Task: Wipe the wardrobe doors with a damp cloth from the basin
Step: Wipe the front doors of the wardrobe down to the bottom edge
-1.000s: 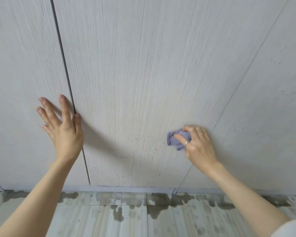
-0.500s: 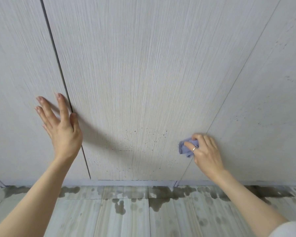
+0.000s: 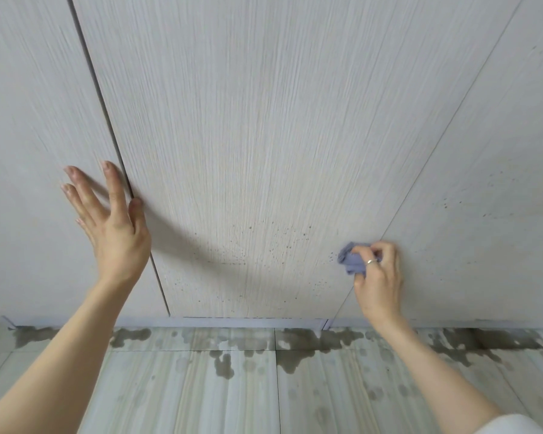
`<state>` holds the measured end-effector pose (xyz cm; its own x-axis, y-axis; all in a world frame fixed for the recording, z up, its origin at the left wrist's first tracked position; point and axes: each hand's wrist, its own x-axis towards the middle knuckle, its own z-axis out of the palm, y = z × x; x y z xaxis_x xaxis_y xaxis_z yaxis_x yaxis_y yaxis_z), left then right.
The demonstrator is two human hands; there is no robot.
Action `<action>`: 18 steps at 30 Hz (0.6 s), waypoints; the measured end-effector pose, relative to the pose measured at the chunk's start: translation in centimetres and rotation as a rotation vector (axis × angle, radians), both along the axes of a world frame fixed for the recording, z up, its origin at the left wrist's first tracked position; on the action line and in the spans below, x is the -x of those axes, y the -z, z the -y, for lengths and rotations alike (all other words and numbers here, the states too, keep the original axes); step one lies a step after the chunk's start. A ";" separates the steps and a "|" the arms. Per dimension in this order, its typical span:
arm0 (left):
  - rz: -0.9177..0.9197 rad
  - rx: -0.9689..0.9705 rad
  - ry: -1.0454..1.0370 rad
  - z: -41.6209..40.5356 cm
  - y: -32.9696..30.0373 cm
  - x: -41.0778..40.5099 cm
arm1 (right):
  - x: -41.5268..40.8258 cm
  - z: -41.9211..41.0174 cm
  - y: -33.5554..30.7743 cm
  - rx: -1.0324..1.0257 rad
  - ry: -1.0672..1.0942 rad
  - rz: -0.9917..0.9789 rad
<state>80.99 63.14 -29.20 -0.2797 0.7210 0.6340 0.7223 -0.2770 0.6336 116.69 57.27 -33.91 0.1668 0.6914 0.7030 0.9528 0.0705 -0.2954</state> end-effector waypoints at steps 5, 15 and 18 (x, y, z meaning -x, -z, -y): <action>0.011 -0.001 -0.001 0.0 0.2 0.0 | 1.1 0.3 0.3 0.078 0.019 -0.146; 0.007 -0.019 -0.028 -0.4 0.7 -0.2 | 1.6 -1.3 1.2 -0.082 -0.344 0.451; 0.024 -0.015 -0.039 -0.4 0.8 -0.3 | 1.3 -1.1 2.8 0.084 -0.400 0.599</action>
<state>81.25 63.51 -29.97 -0.3228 0.6997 0.6373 0.7176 -0.2581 0.6469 115.37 58.33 -36.74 -0.5076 0.6744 0.5362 0.8586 0.4478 0.2496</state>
